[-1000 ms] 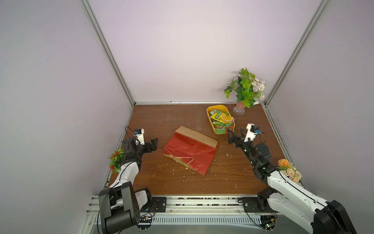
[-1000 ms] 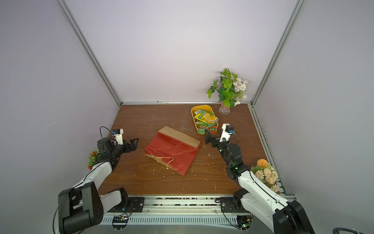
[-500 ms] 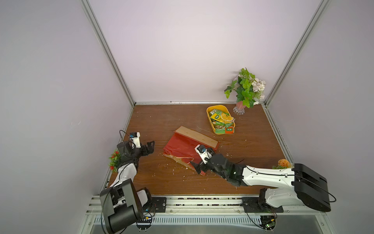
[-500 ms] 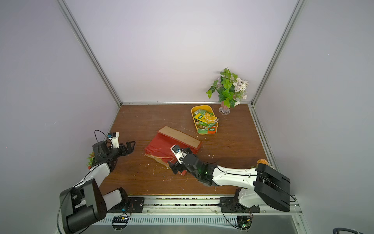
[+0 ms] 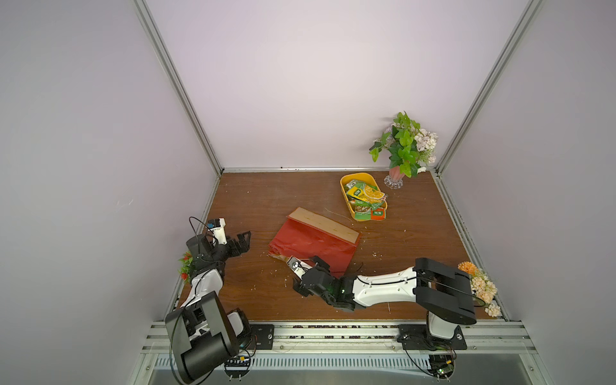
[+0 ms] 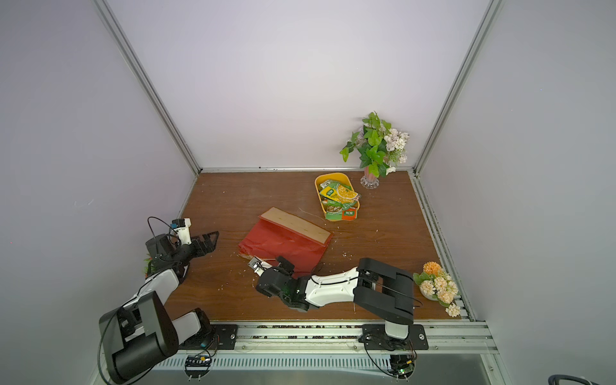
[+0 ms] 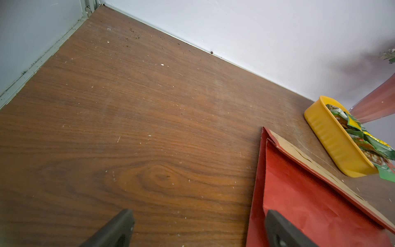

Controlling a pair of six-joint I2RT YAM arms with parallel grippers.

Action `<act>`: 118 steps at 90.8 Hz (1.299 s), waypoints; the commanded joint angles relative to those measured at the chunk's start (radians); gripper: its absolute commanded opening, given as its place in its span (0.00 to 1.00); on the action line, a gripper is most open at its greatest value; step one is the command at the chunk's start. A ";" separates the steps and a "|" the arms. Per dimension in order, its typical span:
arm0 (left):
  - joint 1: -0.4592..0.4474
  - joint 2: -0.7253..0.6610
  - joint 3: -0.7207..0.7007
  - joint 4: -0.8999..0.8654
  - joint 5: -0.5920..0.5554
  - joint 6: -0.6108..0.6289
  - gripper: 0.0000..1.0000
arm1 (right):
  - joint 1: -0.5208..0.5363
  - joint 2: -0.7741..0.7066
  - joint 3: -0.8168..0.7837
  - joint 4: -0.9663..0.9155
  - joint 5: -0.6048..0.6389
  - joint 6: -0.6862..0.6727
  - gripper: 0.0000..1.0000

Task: Place the condiment packets inside the bag
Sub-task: Open the paper bag at the center of the board.

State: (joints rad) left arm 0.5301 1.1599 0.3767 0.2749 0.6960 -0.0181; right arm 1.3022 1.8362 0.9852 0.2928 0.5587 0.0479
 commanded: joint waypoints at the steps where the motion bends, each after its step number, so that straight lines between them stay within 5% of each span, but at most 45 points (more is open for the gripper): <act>1: 0.018 -0.017 -0.012 0.014 0.032 0.005 0.99 | -0.001 0.037 0.060 -0.037 0.103 -0.010 0.82; 56: 0.021 -0.050 -0.025 0.001 0.082 0.025 0.99 | -0.011 0.235 0.286 -0.109 0.308 -0.060 0.52; 70: 0.021 -0.078 -0.041 0.015 0.085 0.025 0.99 | -0.028 0.223 0.293 -0.114 0.309 -0.051 0.37; 90: 0.021 -0.140 -0.041 -0.021 0.122 0.044 0.99 | -0.046 0.129 0.290 -0.095 0.245 0.007 0.01; 118: 0.021 -0.219 0.170 -0.309 0.344 0.165 0.99 | -0.106 -0.086 0.329 -0.055 0.043 0.206 0.00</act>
State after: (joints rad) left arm 0.5362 0.9653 0.4366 0.1028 0.8982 0.0776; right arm 1.2190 1.8526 1.2507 0.1829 0.6857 0.1352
